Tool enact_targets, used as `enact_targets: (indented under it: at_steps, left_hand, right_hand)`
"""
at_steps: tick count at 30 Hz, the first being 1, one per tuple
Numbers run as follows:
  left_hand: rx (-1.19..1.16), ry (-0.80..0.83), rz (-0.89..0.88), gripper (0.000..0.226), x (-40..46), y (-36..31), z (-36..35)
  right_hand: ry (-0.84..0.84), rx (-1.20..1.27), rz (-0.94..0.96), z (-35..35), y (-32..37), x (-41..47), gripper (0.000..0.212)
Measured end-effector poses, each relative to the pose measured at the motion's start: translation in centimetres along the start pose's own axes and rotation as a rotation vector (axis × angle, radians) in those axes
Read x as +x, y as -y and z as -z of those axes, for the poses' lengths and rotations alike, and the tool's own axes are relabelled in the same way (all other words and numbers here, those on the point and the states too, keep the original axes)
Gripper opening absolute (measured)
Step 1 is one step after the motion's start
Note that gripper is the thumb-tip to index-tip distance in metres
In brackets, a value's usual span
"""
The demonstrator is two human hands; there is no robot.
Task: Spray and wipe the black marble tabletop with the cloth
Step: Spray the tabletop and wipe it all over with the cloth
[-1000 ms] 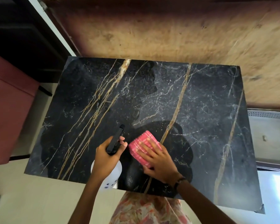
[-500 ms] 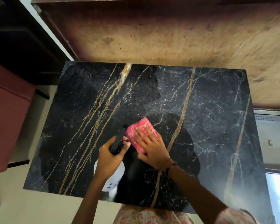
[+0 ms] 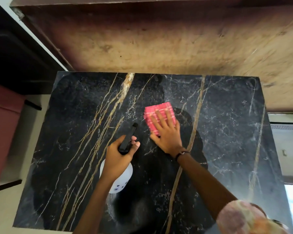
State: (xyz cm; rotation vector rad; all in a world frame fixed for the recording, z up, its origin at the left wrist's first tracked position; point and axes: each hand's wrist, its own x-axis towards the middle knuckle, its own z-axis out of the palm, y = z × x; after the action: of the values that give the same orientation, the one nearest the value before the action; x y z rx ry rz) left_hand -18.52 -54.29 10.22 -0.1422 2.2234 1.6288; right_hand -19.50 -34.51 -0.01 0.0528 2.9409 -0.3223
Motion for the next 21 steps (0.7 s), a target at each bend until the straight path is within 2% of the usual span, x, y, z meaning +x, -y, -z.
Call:
enact_targets:
  at_steps: [3, 5, 7, 10, 12, 14, 16, 18, 21]
  left_hand:
    - [0.019, 0.000, -0.014, 0.011, 1.7, -0.6, -0.1]
    - [0.013, 0.007, 0.001, 0.010, 2.8, -1.0, 0.0]
    - [0.000, 0.014, 0.011, 0.010, 3.8, -1.3, -0.1]
    - [0.006, 0.014, -0.003, 0.010, 5.1, -1.6, -0.2]
    - [-0.002, 0.004, -0.004, 0.010, 5.9, -1.7, -0.3]
    - [-0.015, -0.010, 0.003, 0.009, 6.6, -1.9, -0.4]
    - [-0.018, -0.025, 0.011, 0.009, 7.3, -2.0, -0.5]
    - [-0.024, -0.028, 0.023, 0.009, 7.9, -2.1, -0.6]
    - [-0.047, -0.014, 0.018, 0.009, 8.5, -2.3, -0.2]
  right_hand:
    - [0.034, -0.090, 0.252, -1.2, 0.4, -3.6, 0.065]
    - [0.027, -0.148, 0.318, -1.6, -2.5, -6.4, 0.068]
    - [0.003, -0.151, 0.232, -0.9, -6.6, -7.3, 0.072]
    - [0.002, -0.063, -0.039, 1.3, -10.0, -4.0, 0.073]
    - [-0.048, -0.022, -0.156, 2.4, -9.0, 0.5, 0.072]
    - [-0.054, -0.003, -0.198, 2.4, -6.5, 4.9, 0.071]
    - [-0.035, -0.021, -0.139, 1.9, -3.5, 7.2, 0.070]
    - [-0.018, -0.085, 0.022, 1.0, -2.0, 6.2, 0.070]
    - [-0.018, -0.129, 0.182, 0.4, -5.0, 2.0, 0.069]
